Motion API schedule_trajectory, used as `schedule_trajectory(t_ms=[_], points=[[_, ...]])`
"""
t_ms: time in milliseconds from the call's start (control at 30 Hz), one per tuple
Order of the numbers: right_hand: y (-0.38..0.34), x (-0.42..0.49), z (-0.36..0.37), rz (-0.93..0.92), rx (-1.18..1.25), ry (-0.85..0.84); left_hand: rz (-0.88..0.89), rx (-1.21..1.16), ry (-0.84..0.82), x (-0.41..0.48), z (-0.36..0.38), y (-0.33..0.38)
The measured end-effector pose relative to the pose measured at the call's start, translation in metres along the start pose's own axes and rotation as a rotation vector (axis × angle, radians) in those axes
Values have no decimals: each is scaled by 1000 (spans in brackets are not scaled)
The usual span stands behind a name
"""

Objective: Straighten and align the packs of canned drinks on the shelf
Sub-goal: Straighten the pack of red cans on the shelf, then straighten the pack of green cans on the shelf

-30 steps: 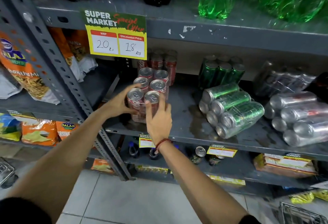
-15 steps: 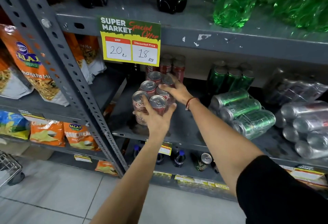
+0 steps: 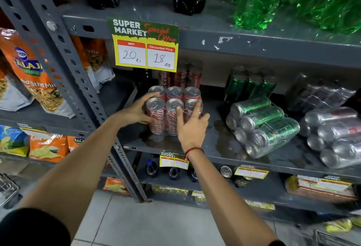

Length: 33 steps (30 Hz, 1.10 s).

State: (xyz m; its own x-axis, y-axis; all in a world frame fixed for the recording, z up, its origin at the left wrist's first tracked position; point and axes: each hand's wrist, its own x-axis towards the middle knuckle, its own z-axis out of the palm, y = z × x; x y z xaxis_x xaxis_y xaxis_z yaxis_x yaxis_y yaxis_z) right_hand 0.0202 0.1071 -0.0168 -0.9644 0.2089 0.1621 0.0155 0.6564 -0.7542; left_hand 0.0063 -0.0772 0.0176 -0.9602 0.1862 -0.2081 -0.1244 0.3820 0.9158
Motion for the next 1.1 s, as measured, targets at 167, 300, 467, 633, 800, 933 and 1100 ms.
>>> schedule_trajectory(t_ms=[167,300,467,633,800,933,1100], points=[[-4,-3,-4,0,-52,-20,8,44,-18,4,-7,1],[6,2,-33,-84,-65,-51,22,208,28,4,5,14],[40,35,-106,-108,-40,297,219,432,438,20,68,74],[107,63,-182,190,-127,407,404,442,312,70,168,126],[155,63,-199,589,80,71,201,533,7,127,235,130],[171,69,-186,798,553,-46,-32,660,-57,159,247,130],[181,81,-189,828,670,-125,-133,656,-173,175,245,134]])
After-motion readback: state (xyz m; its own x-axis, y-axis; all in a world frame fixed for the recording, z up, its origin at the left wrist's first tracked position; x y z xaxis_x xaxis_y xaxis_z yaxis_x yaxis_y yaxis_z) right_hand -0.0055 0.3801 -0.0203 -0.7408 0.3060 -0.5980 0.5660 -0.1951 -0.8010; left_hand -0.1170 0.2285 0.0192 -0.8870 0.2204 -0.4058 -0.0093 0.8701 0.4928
